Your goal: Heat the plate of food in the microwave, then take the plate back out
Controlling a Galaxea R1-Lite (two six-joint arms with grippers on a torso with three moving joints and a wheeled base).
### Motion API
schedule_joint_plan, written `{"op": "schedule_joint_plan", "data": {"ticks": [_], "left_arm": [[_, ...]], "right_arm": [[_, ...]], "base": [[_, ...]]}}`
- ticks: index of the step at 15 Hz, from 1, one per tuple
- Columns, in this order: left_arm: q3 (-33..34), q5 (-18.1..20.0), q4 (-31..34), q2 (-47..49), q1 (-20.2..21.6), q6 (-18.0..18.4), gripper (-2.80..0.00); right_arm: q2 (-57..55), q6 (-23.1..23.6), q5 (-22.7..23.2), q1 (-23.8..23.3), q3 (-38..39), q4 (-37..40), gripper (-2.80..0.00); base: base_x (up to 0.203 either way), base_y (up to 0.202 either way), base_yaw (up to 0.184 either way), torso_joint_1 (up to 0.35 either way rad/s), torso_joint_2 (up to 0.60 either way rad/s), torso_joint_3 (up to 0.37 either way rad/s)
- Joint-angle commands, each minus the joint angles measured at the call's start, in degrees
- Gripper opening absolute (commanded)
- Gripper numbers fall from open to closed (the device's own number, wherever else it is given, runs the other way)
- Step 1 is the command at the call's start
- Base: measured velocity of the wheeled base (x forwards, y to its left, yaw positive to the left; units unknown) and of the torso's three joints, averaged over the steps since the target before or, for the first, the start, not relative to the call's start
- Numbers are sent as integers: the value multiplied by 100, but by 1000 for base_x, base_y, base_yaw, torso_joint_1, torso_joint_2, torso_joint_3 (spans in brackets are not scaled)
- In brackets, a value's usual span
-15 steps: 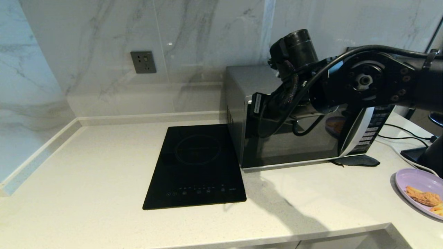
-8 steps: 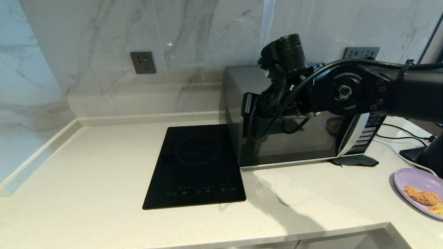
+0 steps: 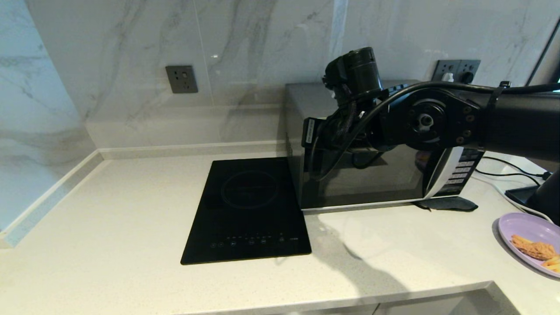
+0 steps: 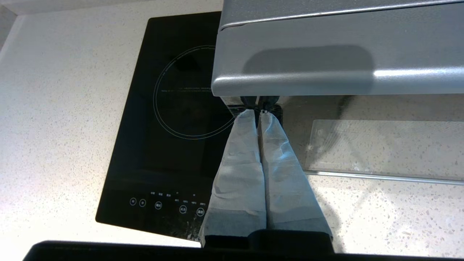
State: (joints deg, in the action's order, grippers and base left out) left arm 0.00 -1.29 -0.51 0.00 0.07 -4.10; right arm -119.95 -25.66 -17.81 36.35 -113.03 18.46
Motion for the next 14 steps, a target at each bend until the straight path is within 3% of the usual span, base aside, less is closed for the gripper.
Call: {"op": "schedule_joint_plan", "data": {"ticks": [1,4,7,11,14], "left_arm": [[0,-3,-2,9,1,-3,-280],[0,-3,-2,9,1,-3,-280],[0,-3,-2,9,1,-3,-280],[0,-3,-2,9,1,-3,-280],[0,-3,-2,9,1,-3,-280]], "right_arm": [[275,-18,-13,3,44,46,-280],[1091,20,-14,-34,410,225,-280],[2332,329,-22,-296,1259,540,-280],[4380,1208,-82,-1343,2918,808,-280],[6027,1605,-105,-2204,4149,878,-280]], "base": [[0,0,0,0,0,0],[0,0,0,0,0,0],[0,0,0,0,0,0],[0,0,0,0,0,0],[0,0,0,0,0,0]]}}
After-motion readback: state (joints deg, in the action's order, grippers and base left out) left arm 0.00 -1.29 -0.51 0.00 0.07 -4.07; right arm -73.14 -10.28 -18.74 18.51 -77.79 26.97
